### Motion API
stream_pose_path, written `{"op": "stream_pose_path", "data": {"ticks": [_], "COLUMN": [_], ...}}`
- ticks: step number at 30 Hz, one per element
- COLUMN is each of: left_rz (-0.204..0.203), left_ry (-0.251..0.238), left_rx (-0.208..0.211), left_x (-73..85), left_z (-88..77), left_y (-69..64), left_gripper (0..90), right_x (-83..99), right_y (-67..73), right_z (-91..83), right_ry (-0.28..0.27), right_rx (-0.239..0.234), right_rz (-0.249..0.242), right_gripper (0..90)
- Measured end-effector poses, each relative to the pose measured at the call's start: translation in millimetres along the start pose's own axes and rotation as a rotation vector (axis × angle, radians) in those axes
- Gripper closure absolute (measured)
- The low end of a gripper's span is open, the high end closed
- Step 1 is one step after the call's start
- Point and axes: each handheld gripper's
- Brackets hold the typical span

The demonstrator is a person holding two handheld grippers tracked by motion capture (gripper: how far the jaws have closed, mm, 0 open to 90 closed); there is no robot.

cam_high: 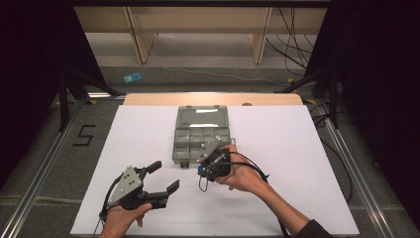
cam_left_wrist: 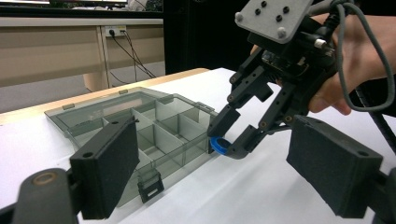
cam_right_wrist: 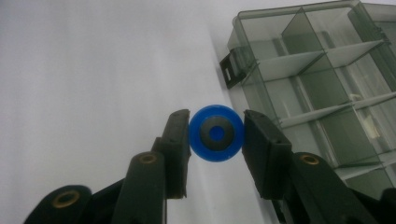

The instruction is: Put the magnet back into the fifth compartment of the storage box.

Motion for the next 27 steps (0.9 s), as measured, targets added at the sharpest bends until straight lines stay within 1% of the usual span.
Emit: {"op": "stream_pose_path", "data": {"ticks": [8, 9, 14, 17, 19, 22, 26, 27], "left_rz": [0.0, 0.0, -0.001, -0.002, -0.004, 0.0, -0.005, -0.004], "left_ry": [0.004, -0.002, 0.002, 0.004, 0.002, -0.011, -0.004, -0.002], "left_rx": [-0.002, 0.002, 0.0, 0.001, 0.0, 0.011, 0.005, 0.003], "left_x": [0.0, 0.1, 0.1, 0.1, 0.1, 0.3, 0.2, 0.1], "left_z": [-0.1, 0.3, 0.0, 0.1, 0.1, 0.7, 0.4, 0.3], "left_y": [-0.3, -0.2, -0.2, -0.6, -0.7, 0.1, -0.6, -0.7], "left_gripper": [15.9, 15.9, 15.9, 15.9, 15.9, 15.9, 15.9, 15.9], "right_x": [-7.4, -8.5, -16.6, -19.2, -20.8, -23.5, -26.7, -30.0], "right_y": [-5.6, -5.9, -9.6, -11.0, -12.7, -15.0, -17.0, -18.5], "right_z": [5.3, 5.9, 9.0, 11.0, 12.8, 14.6, 16.7, 19.4], "right_ry": [-0.017, -0.018, -0.039, -0.04, -0.043, -0.049, -0.054, -0.059], "right_rx": [0.005, 0.006, 0.013, 0.015, 0.016, 0.019, 0.02, 0.023], "right_rz": [0.011, 0.013, 0.012, 0.011, 0.014, 0.016, 0.02, 0.024], "right_gripper": [62.5, 62.5, 62.6, 62.5, 62.5, 62.5, 62.5, 62.5]}}
Point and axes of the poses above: each handheld gripper's, and its own axes: z roughly forward along the jaws, x roughly out of its underside, y roughly to its left, and after that the axes turned 11 degrees about x, right-handed
